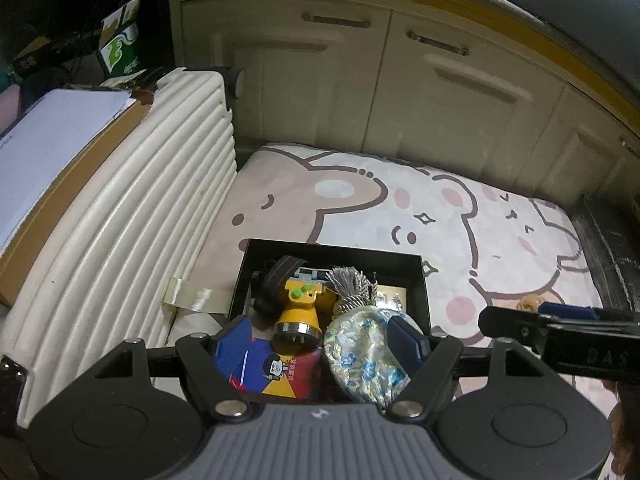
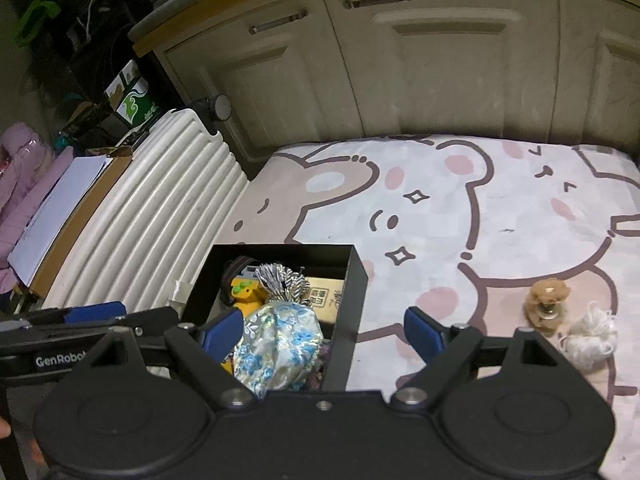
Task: Organize objects
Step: 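Open both tools and withdraw them from the black box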
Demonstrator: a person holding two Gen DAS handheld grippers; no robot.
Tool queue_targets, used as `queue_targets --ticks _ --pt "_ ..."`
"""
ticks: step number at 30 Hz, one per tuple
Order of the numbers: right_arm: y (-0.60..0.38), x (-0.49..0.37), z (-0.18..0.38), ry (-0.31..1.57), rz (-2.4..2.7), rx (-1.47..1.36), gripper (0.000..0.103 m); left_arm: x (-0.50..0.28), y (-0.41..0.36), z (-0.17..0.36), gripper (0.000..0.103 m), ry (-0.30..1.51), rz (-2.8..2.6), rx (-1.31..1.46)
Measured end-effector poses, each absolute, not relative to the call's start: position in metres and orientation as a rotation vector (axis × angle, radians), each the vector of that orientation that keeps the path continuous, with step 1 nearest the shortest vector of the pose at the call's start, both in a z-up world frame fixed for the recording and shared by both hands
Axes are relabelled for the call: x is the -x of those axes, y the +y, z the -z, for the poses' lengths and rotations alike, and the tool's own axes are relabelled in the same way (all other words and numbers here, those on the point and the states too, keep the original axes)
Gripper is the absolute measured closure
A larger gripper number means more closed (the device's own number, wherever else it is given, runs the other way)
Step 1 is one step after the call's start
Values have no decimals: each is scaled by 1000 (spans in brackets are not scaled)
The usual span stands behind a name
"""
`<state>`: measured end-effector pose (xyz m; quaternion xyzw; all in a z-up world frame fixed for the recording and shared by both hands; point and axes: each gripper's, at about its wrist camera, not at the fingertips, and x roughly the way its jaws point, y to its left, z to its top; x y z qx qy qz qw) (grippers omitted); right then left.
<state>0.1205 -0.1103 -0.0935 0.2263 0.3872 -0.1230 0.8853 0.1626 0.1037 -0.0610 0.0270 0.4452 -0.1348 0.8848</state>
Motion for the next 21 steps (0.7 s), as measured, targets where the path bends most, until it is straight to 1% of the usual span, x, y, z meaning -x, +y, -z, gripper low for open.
queue_targets --ticks 7,12,13,17,20,21 --pt "-109 -111 91 819 287 -418 15 -154 106 55 24 923 264 -72" --pt "-109 -105 90 825 320 -387 15 -150 107 54 16 925 241 -91" --pt "-109 -104 90 825 326 -386 14 -149 107 55 13 926 235 -97" --pt "-110 -100 89 822 341 -376 7 -147 108 56 6 928 216 -110" --pt "-109 -97 90 824 348 -356 2 -147 108 57 3 932 209 -113" --pt "-108 -97 91 828 349 -347 2 -147 108 57 2 933 208 -114"
